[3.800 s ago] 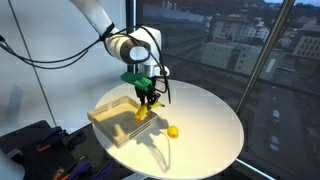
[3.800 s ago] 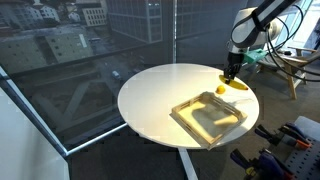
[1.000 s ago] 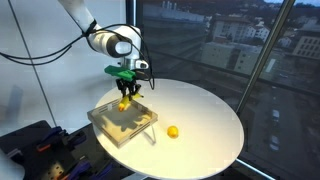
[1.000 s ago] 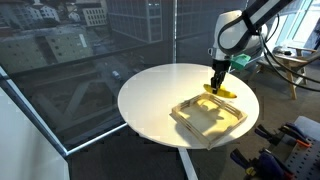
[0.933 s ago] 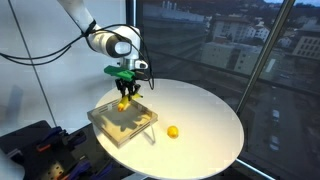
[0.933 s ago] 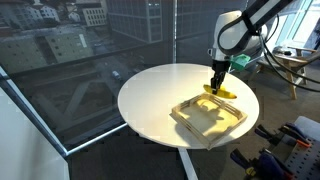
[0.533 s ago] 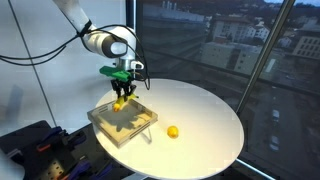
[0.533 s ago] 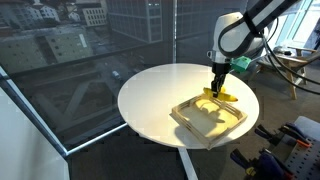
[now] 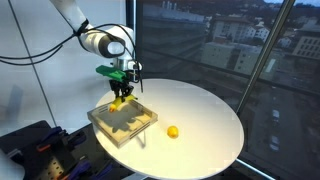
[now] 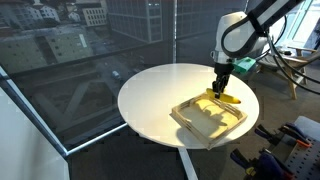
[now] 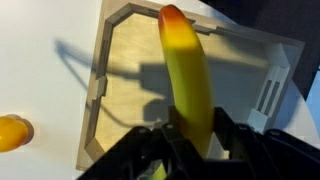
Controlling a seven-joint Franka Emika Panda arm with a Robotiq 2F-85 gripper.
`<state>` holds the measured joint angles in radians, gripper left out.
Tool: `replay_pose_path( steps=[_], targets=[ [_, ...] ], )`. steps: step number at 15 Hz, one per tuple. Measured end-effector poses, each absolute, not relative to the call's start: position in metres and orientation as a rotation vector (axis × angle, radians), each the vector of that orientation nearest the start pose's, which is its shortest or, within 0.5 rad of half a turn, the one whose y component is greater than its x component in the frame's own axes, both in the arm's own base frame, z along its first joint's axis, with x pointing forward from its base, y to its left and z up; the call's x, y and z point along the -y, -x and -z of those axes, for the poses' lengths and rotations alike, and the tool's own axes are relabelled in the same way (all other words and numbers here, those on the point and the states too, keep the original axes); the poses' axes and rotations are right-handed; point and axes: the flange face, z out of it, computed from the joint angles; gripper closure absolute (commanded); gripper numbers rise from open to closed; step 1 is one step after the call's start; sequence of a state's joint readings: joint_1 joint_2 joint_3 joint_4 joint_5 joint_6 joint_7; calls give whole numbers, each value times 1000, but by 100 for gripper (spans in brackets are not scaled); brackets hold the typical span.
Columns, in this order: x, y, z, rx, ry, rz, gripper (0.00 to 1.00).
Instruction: Put the banana in the box
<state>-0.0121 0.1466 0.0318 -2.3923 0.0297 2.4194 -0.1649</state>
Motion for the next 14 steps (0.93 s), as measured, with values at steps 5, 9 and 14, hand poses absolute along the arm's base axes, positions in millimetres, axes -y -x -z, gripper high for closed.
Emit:
replay_pose_path(
  steps=[5, 9, 14],
  targets=[
    [-6, -488, -248, 55, 3113, -176, 85],
    [-3, -489, -248, -43, 3139, -164, 85],
    [-2, -489, -248, -95, 3178, -160, 85]
  ],
)
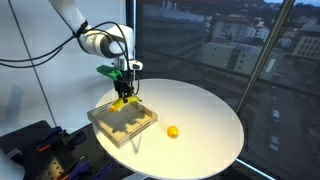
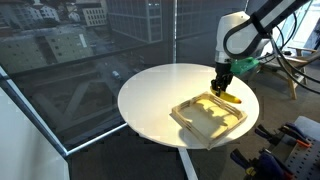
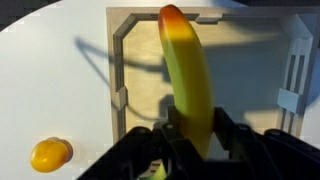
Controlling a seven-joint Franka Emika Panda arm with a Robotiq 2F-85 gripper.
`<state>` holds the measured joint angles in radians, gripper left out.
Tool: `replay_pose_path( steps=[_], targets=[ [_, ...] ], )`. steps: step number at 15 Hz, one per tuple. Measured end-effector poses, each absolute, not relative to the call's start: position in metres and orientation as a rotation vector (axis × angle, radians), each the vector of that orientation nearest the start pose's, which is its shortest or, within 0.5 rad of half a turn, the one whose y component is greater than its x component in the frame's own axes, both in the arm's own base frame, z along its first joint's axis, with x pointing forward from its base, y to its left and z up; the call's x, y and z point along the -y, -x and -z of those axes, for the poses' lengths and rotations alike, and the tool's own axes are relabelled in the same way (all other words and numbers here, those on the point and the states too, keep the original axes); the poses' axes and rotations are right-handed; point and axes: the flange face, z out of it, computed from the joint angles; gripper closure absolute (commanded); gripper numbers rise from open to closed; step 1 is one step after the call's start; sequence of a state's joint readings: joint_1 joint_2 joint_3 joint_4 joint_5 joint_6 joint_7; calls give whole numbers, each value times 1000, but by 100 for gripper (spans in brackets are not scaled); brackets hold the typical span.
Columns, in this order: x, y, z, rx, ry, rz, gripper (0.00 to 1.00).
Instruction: Put the banana in the box
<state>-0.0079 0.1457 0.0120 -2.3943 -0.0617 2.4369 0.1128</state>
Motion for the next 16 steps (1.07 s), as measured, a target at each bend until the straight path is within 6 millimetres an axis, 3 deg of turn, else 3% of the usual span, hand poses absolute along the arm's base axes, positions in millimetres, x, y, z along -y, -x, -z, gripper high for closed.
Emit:
replay_pose_path(
  steps=[16],
  targets=[
    [-24, -489, -244, -94, 3198, -167, 85]
  ],
)
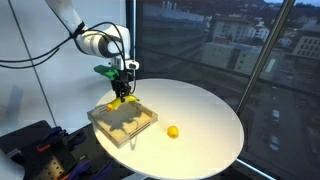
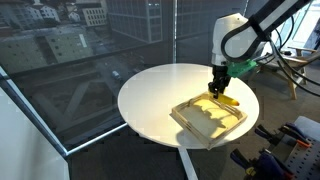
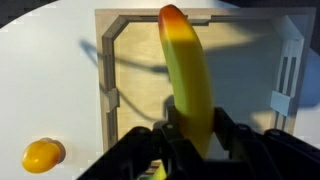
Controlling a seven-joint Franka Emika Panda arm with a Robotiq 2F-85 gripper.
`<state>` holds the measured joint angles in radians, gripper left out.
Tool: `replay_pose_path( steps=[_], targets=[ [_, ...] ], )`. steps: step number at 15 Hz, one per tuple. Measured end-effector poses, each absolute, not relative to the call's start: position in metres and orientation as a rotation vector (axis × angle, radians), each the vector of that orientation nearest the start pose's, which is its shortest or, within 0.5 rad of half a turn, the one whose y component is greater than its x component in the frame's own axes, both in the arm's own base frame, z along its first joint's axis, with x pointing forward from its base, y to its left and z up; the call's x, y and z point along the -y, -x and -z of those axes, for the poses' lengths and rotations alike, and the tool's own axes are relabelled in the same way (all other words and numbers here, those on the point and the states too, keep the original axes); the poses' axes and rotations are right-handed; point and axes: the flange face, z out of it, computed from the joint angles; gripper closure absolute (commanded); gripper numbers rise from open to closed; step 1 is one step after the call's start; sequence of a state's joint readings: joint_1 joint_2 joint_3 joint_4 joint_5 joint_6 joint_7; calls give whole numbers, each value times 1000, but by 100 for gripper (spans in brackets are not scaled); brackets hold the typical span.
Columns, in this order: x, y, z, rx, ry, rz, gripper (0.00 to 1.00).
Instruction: Put the banana in the box
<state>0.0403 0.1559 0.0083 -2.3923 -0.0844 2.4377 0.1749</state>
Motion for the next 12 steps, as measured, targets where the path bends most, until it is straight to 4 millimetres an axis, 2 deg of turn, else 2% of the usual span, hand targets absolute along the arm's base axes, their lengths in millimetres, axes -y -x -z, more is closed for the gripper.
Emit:
replay_pose_path(
  steps=[12],
  targets=[
    [-29, -493, -208, -75, 3192, -165, 85]
  ],
)
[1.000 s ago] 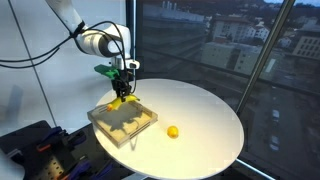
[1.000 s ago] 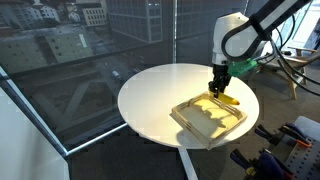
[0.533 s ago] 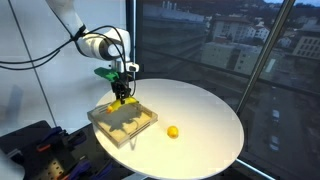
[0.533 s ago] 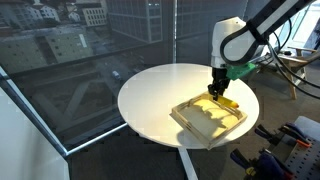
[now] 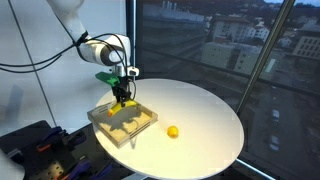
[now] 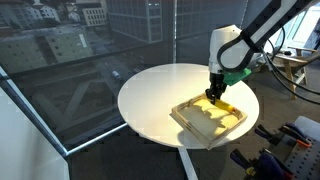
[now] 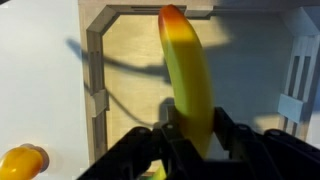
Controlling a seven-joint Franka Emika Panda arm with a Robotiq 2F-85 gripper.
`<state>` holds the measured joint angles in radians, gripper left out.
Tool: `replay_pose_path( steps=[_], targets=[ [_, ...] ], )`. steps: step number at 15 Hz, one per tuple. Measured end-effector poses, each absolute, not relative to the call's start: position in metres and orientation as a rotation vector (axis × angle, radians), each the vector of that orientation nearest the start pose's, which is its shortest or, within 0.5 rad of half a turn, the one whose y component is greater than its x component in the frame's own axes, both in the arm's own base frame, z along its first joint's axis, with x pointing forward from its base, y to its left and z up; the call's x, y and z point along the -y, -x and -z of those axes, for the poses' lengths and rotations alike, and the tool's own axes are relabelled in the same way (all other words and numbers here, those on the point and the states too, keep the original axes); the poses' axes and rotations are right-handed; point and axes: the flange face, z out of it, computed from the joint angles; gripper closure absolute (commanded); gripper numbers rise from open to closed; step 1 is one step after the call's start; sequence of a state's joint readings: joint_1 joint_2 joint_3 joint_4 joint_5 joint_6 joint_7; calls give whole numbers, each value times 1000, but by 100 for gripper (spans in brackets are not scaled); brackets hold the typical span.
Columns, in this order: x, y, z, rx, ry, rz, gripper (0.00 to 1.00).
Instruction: Put the banana in the box
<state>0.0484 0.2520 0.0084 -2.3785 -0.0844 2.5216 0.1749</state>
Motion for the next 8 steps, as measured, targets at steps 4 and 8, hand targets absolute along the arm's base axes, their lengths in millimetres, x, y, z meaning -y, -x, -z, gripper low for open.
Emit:
replay_pose_path(
  steps=[4, 8],
  targets=[
    [-34, -495, -197, -59, 3191, -163, 85],
    [-36, -497, -187, -53, 3188, -153, 85]
  ],
)
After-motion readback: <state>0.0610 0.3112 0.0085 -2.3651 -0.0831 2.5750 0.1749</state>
